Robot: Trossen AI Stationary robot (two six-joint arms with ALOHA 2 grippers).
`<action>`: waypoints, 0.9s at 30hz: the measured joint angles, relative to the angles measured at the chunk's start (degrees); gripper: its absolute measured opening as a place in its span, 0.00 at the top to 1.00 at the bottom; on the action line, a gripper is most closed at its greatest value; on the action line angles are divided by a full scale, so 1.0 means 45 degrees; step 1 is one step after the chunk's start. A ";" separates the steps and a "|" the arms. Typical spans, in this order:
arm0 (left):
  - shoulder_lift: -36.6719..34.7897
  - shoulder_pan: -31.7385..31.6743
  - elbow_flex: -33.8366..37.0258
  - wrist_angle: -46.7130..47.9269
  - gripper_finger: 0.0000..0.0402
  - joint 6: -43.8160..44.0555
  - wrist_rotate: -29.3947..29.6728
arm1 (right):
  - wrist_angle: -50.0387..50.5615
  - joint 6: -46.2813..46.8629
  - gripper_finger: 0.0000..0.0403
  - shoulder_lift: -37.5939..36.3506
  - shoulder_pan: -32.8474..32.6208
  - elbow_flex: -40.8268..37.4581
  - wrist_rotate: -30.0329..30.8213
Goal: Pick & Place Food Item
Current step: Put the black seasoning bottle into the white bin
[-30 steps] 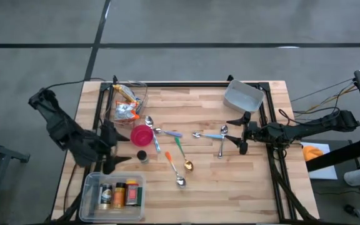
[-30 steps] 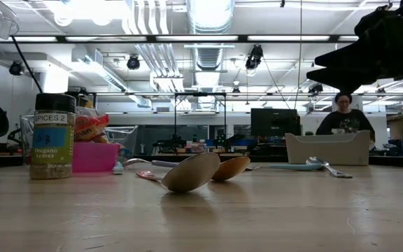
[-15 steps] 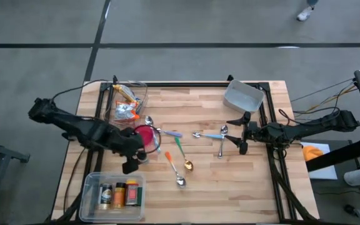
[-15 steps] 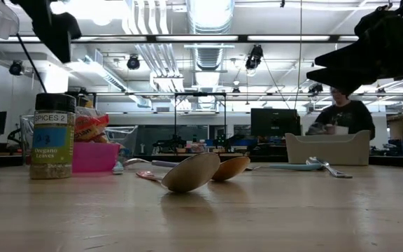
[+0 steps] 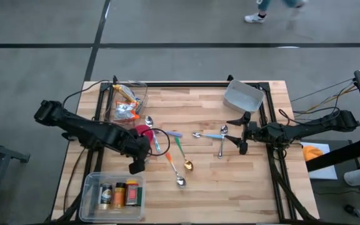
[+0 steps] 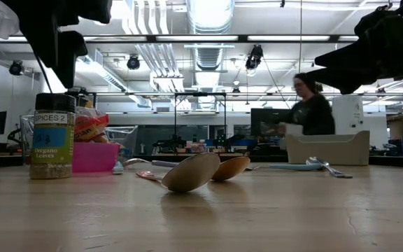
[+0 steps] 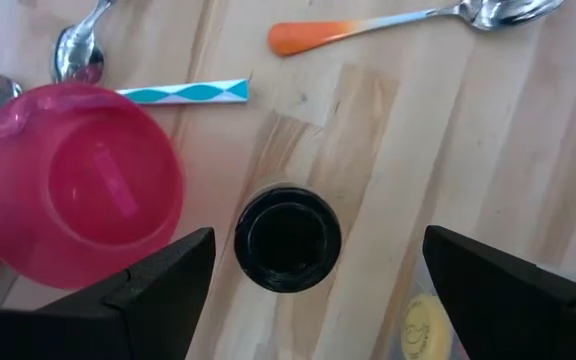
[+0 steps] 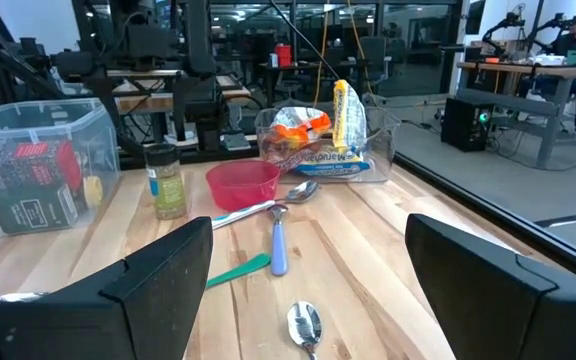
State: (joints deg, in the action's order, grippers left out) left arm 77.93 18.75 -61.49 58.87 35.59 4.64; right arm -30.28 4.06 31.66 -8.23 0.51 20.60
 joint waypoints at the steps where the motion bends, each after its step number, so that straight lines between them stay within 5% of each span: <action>1: 0.0044 -0.0031 0.0000 0.0036 0.12 0.0040 -0.0008 | 0.0004 0.0002 0.18 -0.0001 -0.0004 0.0000 0.0000; 27: 0.0555 -0.0824 0.1629 -0.1073 0.12 0.0526 -0.1373 | 0.0000 0.0062 0.18 0.0009 0.0000 0.0000 0.0000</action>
State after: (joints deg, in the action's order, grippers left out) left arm 80.43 15.04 -54.17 54.04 37.96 -1.54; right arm -30.28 4.34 31.70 -8.23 0.51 20.60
